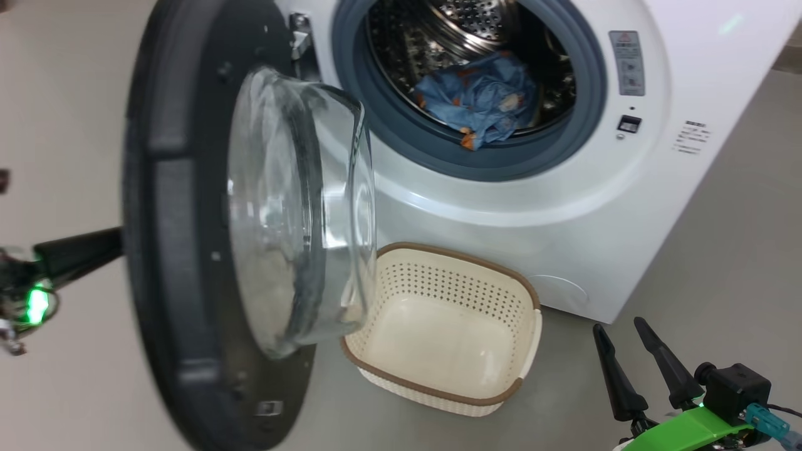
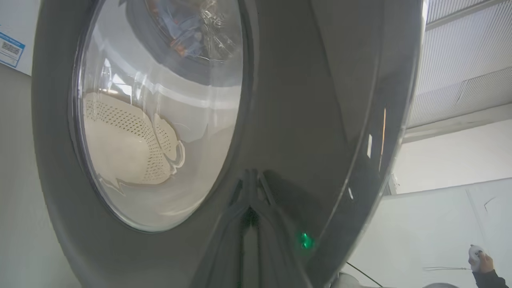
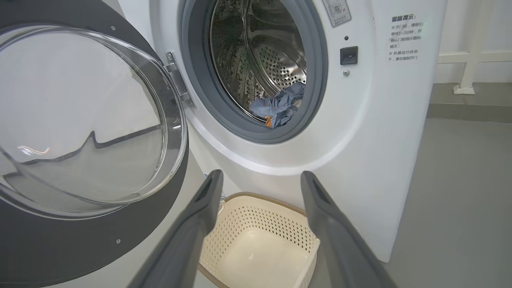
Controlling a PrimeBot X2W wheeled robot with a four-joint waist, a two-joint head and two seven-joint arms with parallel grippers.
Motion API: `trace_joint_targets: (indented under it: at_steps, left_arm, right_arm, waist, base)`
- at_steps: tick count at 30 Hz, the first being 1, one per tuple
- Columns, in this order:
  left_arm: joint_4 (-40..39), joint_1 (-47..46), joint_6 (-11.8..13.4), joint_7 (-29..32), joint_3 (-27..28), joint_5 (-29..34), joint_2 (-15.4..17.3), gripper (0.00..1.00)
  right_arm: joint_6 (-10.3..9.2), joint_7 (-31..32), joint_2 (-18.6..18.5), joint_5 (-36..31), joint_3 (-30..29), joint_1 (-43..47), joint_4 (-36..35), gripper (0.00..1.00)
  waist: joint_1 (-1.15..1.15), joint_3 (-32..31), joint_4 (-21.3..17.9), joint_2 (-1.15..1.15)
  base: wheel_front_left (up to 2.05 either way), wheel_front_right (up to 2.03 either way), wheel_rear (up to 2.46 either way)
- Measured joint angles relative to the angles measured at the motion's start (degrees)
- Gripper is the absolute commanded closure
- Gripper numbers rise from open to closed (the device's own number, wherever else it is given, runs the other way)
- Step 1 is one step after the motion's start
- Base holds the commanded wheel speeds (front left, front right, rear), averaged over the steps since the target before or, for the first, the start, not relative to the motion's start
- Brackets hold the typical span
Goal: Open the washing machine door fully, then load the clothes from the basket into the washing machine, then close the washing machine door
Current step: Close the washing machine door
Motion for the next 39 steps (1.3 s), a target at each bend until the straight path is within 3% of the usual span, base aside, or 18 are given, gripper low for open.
trace_joint_targets:
  at_steps: [11, 18, 32, 39]
  left_arm:
    - [-6.8, 0.0, 0.0, -0.3, -1.4, 0.7, -5.8, 1.00]
    - [-7.3, -1.1, 0.0, -2.7, -1.0, 2.8, -8.5, 1.00]
    - [-4.7, -5.4, 0.0, -7.0, 1.0, 6.6, -10.3, 1.00]
    - [-4.0, -5.5, 0.0, -7.5, 1.0, 6.7, -10.6, 1.00]
  right_arm:
    - [0.00, 0.0, 1.2, -0.1, -1.1, 0.0, -0.9, 0.00]
    - [0.00, 0.0, 2.5, -0.5, -1.7, -0.4, -1.6, 0.00]
    - [0.00, 0.0, 4.1, -0.6, -1.8, -1.7, -1.9, 0.00]
    - [0.00, 0.0, 4.1, -0.6, -2.2, -1.7, -1.9, 0.00]
  waist:
    - [0.00, 0.6, -6.0, 0.00]
    - [0.00, 1.9, -12.2, 0.00]
    - [0.00, 4.1, -23.6, 0.00]
    - [0.00, 4.1, -25.3, 0.00]
  base:
    - [0.00, 0.00, 0.00]
    - [0.00, 0.00, 0.00]
    - [0.00, 0.00, 0.00]
    - [0.00, 0.00, 0.00]
